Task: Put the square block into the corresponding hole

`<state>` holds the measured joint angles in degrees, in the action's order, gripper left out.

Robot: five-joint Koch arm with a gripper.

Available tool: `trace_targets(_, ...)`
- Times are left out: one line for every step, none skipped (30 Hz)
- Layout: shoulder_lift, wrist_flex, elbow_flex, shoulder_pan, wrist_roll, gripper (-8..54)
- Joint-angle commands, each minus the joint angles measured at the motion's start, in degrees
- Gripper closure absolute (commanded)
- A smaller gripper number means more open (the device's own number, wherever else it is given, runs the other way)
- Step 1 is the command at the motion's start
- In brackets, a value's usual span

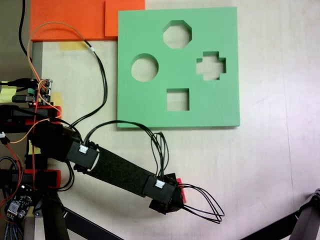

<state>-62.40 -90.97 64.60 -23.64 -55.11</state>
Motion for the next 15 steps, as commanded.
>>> trace_targets(-1.6,-1.4,-0.5,-1.2,-2.5,17.1)
trace_targets(-2.2,-1.6,0.3,-1.6,-2.7,19.5)
trace_targets(-3.1,-1.8,1.1,-1.7,-2.7,21.8)
trace_targets(-4.0,-2.2,1.8,-1.8,-2.7,23.1)
trace_targets(-4.8,-2.5,2.5,-1.8,-2.7,24.1)
trace_targets(-5.9,-2.5,3.3,-1.9,-2.7,24.3)
trace_targets(-7.0,-2.8,3.9,-1.9,-2.9,25.1)
trace_targets(-8.5,-3.1,4.5,-2.0,-3.3,26.3)
trace_targets(-10.9,-3.3,5.4,-1.9,-4.5,27.0)
trace_targets(-12.9,-3.4,6.2,-1.6,-5.5,27.1)
trace_targets(-14.3,-4.3,6.3,-1.1,-6.3,27.1)
trace_targets(-15.6,-5.9,6.1,-0.1,-7.3,27.1)
trace_targets(-17.2,-7.0,6.1,1.6,-9.5,27.0)
trace_targets(-19.2,-8.0,6.0,4.3,-13.0,27.0)
trace_targets(-20.7,-8.4,6.0,6.9,-16.7,27.0)
